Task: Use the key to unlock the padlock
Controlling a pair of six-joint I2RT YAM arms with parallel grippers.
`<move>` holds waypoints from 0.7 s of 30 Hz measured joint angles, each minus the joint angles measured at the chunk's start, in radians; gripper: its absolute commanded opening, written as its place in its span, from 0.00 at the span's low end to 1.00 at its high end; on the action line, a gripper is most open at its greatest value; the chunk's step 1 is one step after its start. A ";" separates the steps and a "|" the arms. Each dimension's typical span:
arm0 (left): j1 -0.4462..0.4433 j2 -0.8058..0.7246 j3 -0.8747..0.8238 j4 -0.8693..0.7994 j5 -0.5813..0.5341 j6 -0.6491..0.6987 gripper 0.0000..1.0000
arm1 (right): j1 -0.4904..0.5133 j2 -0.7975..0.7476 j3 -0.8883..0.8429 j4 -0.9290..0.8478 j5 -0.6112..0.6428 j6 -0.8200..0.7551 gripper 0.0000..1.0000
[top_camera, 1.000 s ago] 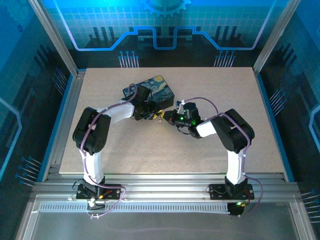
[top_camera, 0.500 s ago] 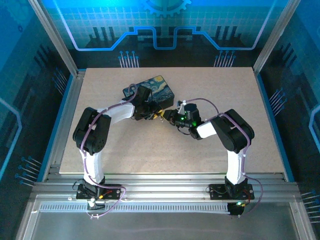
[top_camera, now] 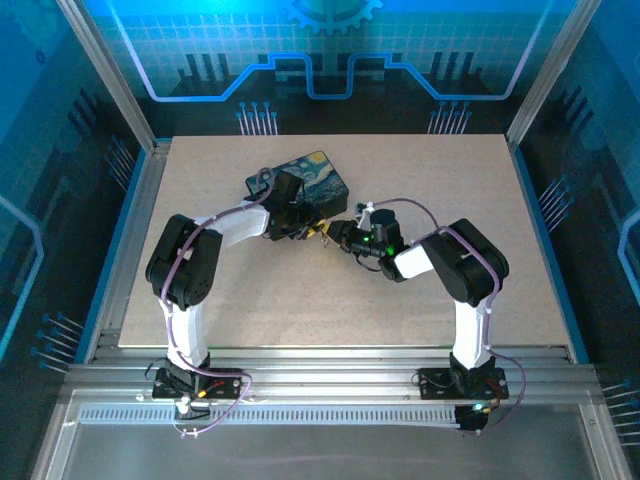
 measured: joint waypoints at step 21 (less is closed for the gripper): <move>0.001 0.000 0.001 -0.001 0.000 0.000 0.00 | 0.020 0.012 -0.029 0.031 0.002 0.007 0.19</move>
